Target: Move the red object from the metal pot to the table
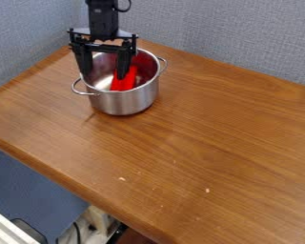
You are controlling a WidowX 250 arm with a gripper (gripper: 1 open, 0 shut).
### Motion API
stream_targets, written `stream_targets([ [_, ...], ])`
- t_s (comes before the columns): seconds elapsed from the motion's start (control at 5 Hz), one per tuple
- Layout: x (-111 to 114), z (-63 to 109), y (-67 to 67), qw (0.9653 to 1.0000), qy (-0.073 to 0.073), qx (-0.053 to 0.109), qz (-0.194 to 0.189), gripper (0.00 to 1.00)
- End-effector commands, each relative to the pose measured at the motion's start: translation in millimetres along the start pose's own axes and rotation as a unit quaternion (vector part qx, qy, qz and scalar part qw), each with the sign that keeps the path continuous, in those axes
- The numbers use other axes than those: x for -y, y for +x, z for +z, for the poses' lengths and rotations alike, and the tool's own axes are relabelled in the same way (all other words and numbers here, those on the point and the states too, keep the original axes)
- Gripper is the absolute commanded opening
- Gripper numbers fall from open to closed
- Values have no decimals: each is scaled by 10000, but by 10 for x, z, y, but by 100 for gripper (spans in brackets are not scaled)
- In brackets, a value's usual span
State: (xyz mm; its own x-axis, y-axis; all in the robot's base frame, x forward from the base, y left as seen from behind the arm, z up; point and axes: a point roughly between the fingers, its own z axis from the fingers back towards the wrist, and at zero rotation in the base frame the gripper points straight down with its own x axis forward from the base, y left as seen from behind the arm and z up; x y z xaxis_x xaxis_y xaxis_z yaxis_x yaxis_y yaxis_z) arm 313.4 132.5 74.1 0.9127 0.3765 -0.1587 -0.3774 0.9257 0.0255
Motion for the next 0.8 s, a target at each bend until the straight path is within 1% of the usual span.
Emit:
stream_targets([
  [0.0, -113, 56, 31, 9996, 20, 181, -199, 100],
  [0.2, -237, 15, 59, 9991, 43, 189, -379, 100],
  [0.4, -159, 3, 108, 9997, -29, 186, -154, 100],
  [0.6, -69, 15, 161, 9997, -87, 227, 28, 100],
])
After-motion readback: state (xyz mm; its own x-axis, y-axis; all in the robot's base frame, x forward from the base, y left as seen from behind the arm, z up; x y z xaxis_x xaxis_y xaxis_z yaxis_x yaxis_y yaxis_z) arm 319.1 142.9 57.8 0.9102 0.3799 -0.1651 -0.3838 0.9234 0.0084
